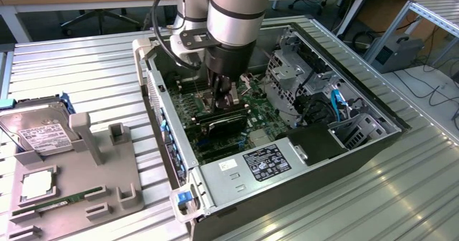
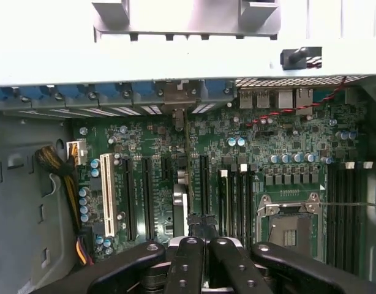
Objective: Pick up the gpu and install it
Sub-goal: 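Press down on the gpu until it lock into place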
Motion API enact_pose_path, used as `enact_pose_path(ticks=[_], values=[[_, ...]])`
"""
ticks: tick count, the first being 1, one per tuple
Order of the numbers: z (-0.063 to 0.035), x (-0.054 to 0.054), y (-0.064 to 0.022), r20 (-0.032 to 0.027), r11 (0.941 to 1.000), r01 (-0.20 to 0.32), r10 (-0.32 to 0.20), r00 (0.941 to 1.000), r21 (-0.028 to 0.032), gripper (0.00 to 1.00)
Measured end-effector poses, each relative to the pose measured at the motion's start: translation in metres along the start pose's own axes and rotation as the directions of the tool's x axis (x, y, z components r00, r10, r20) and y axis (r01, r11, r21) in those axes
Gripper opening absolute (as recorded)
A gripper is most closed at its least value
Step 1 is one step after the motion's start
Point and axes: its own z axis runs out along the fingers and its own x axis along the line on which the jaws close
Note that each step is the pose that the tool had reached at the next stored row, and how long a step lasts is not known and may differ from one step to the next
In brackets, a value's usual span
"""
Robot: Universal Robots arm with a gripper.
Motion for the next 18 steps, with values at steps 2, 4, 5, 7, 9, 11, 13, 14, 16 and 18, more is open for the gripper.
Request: enact_pose_path(ticks=[2, 4, 5, 7, 9, 11, 13, 14, 16, 18], values=[[-0.0048, 0.0, -0.0002, 0.0, 1.0, -0.001, 0.001, 1.0, 0.0, 0.11], [-0.0095, 0.0, -0.0003, 0.0, 1.0, -0.001, 0.001, 1.0, 0.0, 0.11], [-0.0118, -0.001, -0.0004, 0.0001, 1.0, -0.002, 0.002, 1.0, 0.0001, 0.11], [-0.0153, -0.001, -0.0005, -0.0001, 1.0, -0.003, 0.003, 1.0, 0.0001, 0.11], [-0.0167, -0.001, -0.0005, 0.0, 1.0, -0.004, 0.004, 1.0, 0.0002, 0.11], [-0.0167, -0.001, -0.0005, 0.0001, 1.0, -0.004, 0.004, 1.0, 0.0003, 0.11], [-0.0168, -0.001, -0.0029, -0.0006, 1.0, -0.004, 0.004, 1.0, 0.0001, 0.11], [-0.0168, -0.001, -0.0062, -0.0004, 1.0, -0.004, 0.004, 1.0, 0.0001, 0.11], [-0.0167, -0.001, -0.0134, -0.0004, 1.0, -0.004, 0.004, 1.0, 0.0001, 0.11], [-0.0167, -0.001, -0.0151, -0.0003, 1.0, -0.004, 0.004, 1.0, 0.0002, 0.11]])
